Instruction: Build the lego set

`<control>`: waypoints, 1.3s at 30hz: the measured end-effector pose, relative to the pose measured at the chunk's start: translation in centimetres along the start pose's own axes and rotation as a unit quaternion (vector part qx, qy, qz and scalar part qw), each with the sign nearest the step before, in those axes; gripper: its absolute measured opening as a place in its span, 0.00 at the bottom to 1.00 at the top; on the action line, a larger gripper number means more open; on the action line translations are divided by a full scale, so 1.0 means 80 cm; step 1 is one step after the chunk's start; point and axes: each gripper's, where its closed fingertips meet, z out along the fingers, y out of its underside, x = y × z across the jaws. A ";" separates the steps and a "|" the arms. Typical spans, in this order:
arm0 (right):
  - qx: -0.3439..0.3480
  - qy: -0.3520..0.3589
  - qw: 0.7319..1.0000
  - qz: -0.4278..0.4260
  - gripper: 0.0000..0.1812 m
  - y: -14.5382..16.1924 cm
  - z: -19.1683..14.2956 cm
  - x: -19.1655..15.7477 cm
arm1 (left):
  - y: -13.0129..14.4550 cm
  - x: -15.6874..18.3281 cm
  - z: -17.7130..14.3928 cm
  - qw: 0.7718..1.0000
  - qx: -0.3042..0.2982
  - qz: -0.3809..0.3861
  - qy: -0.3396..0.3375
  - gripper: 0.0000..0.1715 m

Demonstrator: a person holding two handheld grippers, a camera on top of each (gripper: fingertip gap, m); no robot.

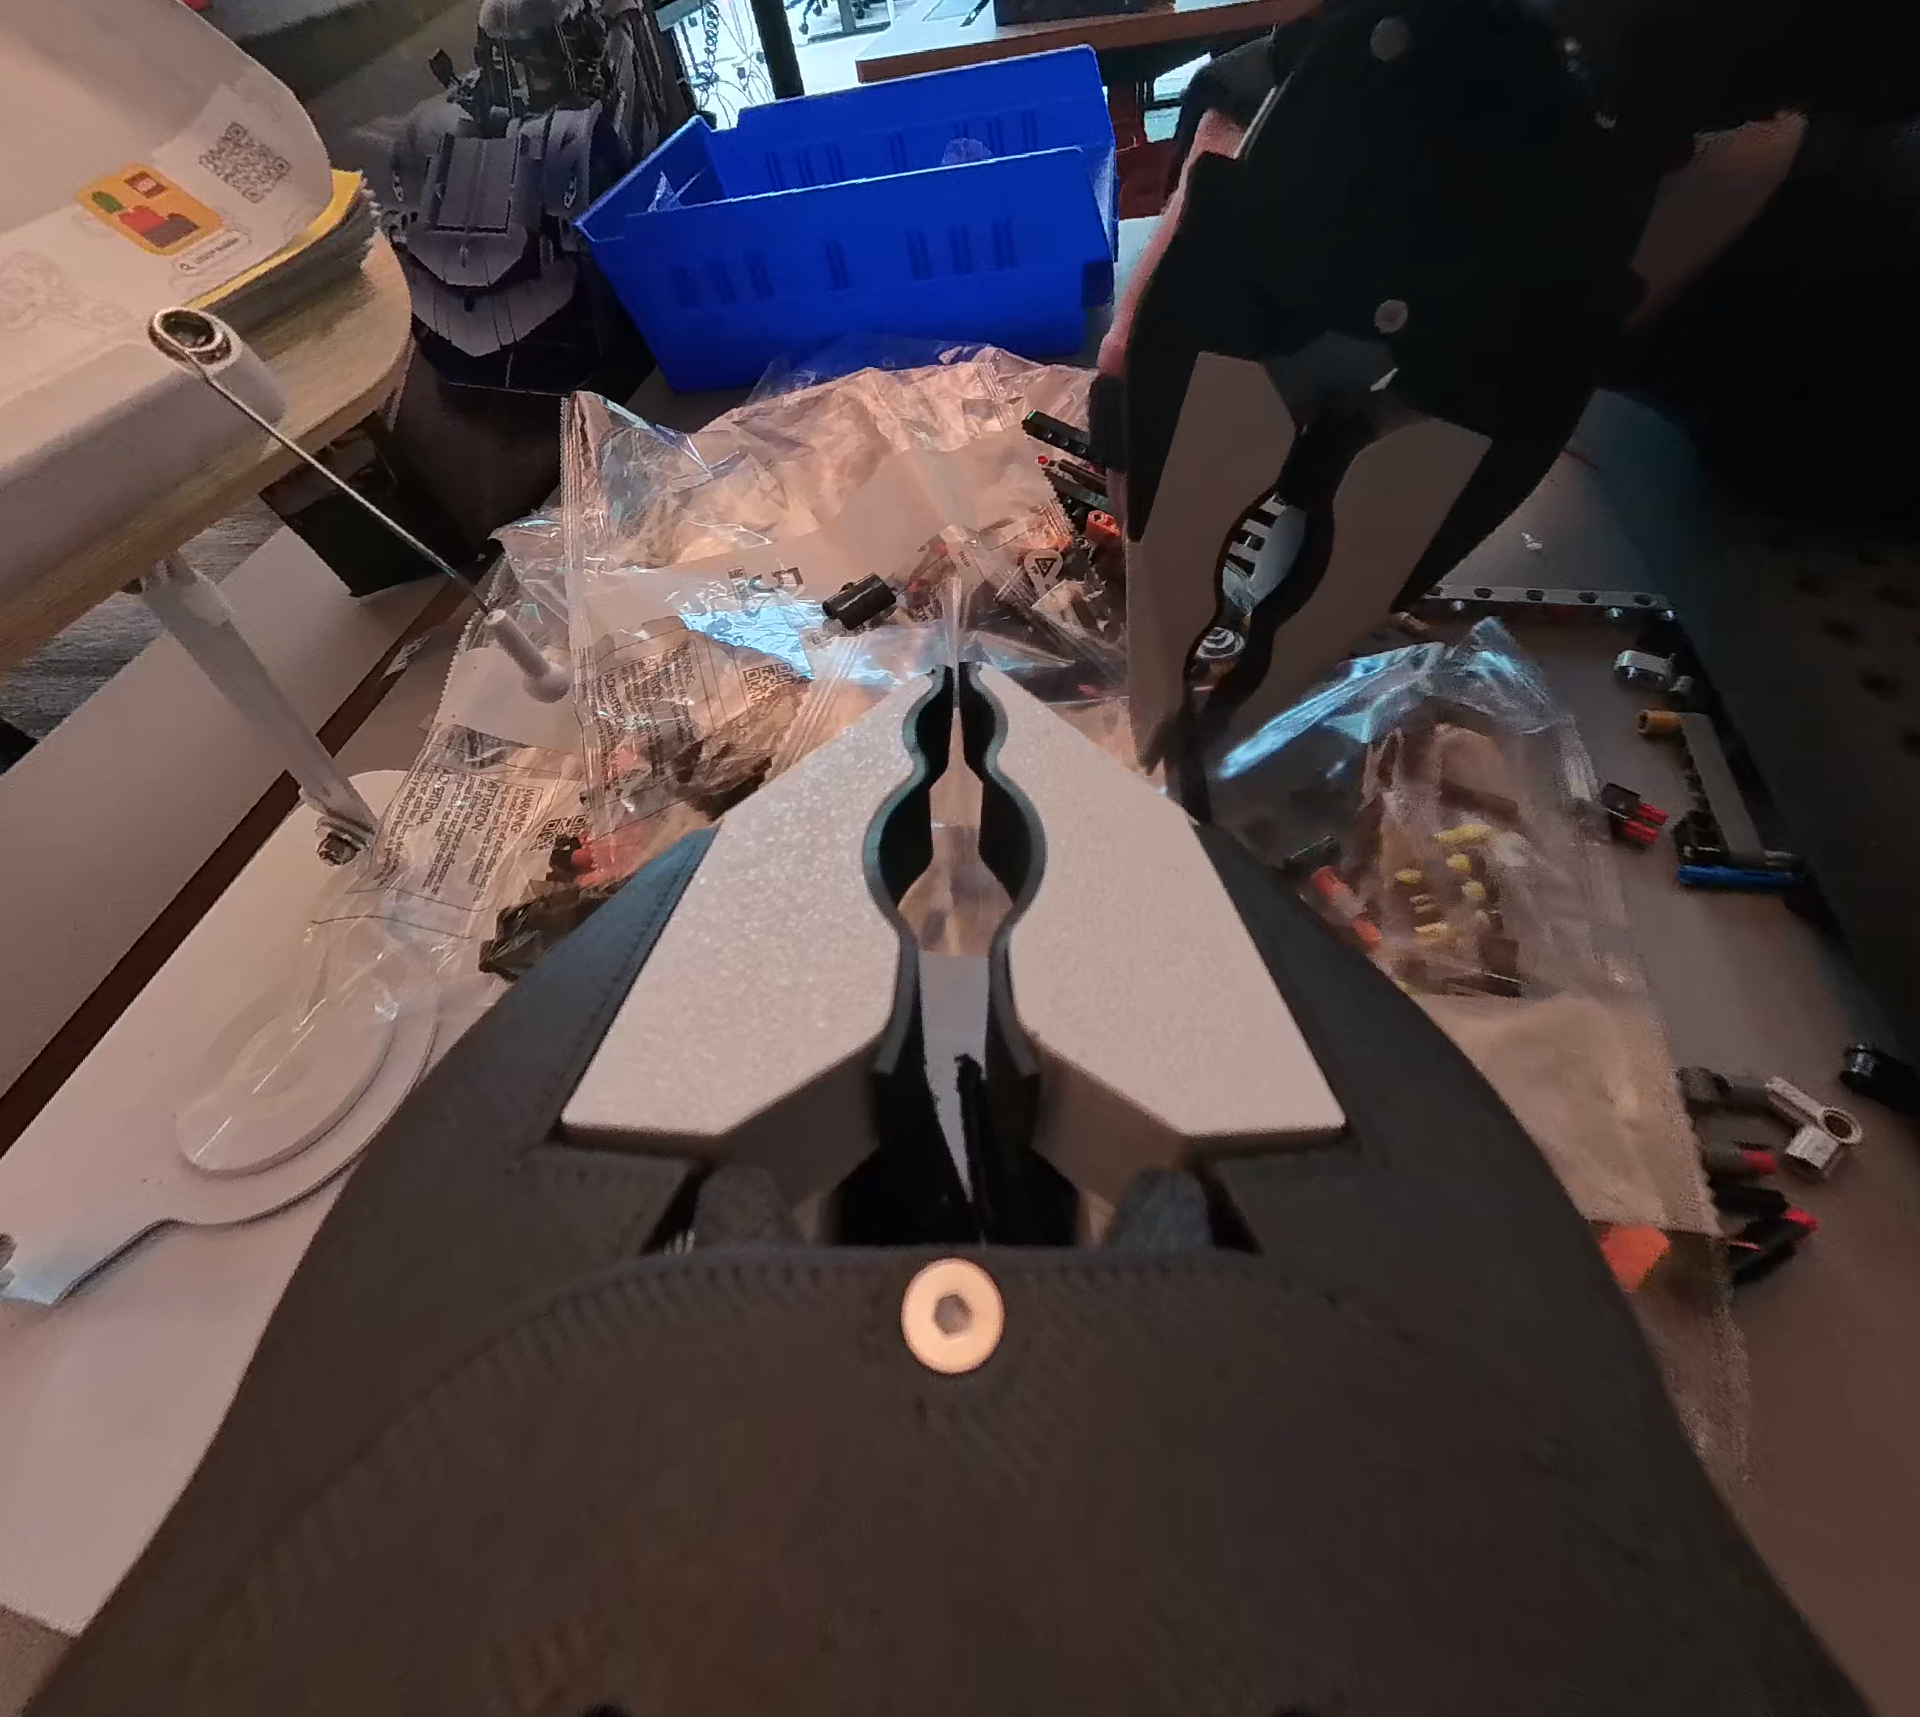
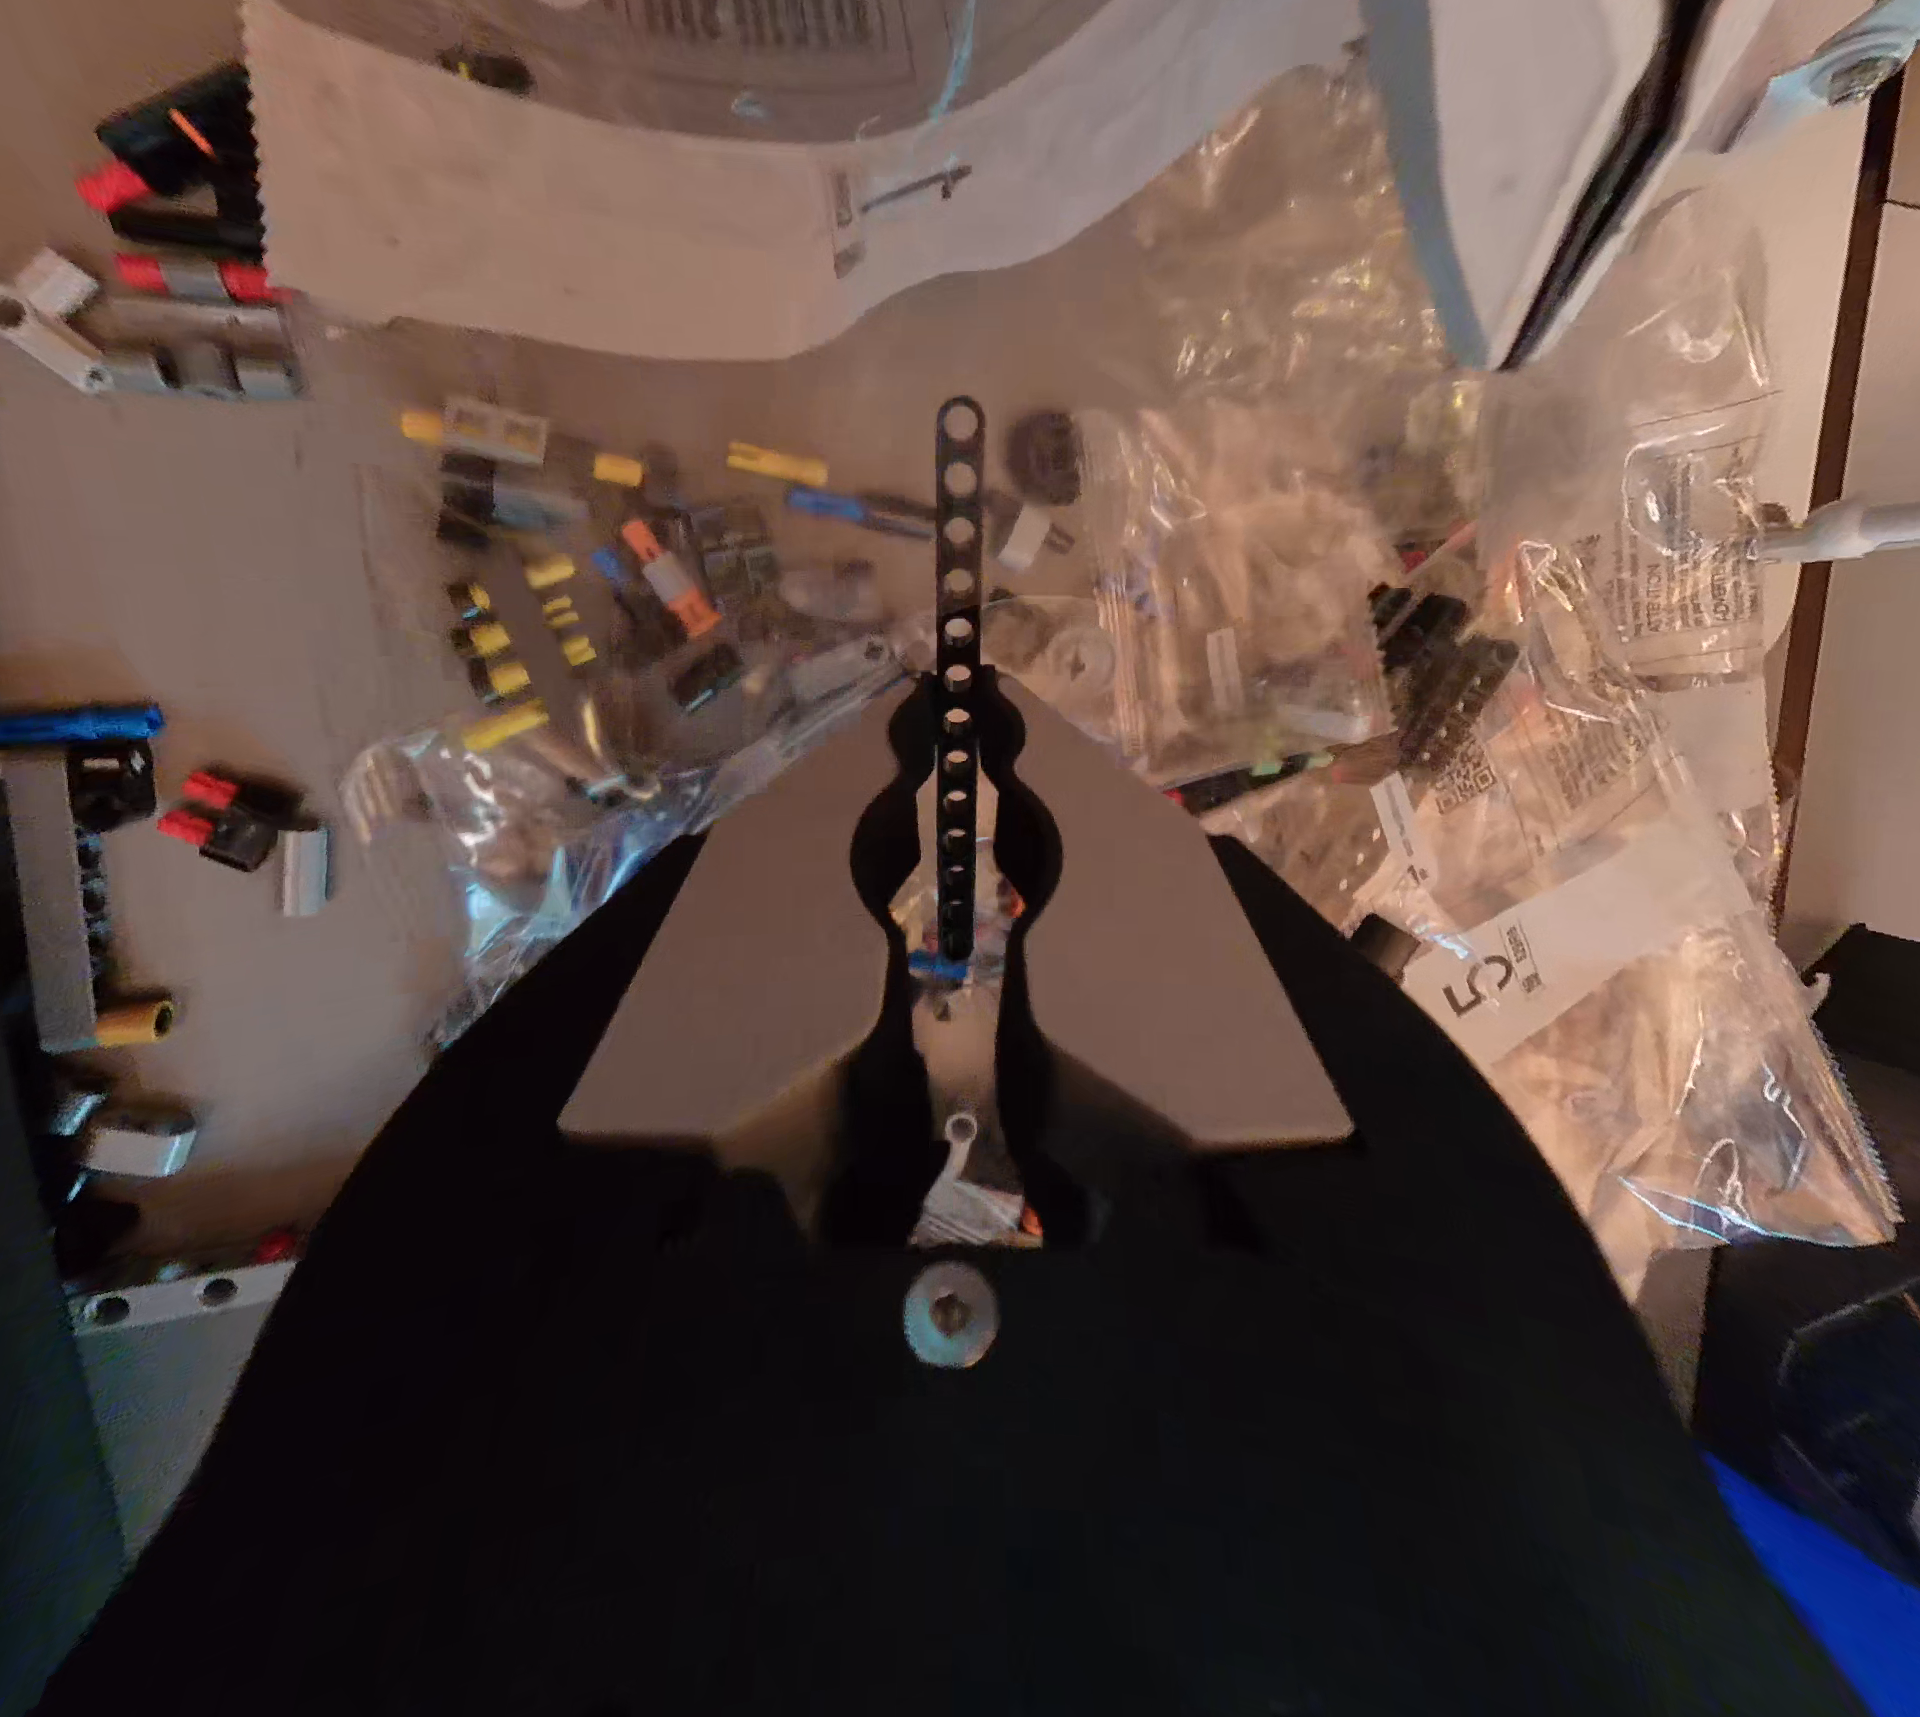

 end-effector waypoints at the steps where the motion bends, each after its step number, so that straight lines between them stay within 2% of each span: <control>1: 0.009 -0.002 1.000 0.005 0.02 -0.004 0.000 0.000 | 0.000 0.000 0.001 1.000 0.000 0.000 0.000 0.00; 13: 0.079 -0.012 0.995 0.066 0.02 -0.034 0.005 0.006 | 0.001 0.004 0.005 1.000 0.002 -0.003 0.007 0.00; 20: 0.129 -0.011 0.986 0.100 0.04 -0.040 -0.010 0.019 | -0.001 0.002 0.003 1.000 0.008 -0.005 0.006 0.00; 31: 0.115 0.010 0.988 0.107 0.07 -0.018 -0.013 0.030 | -0.005 -0.003 -0.004 1.000 0.018 -0.009 -0.002 0.00; 35: 0.200 -0.014 0.969 0.146 0.09 -0.041 -0.037 0.035 | -0.009 -0.002 -0.004 1.000 0.026 -0.010 0.001 0.00; 39: 0.246 -0.018 0.953 0.177 0.10 -0.049 -0.045 0.046 | -0.012 0.001 -0.003 0.999 0.033 -0.010 0.005 0.00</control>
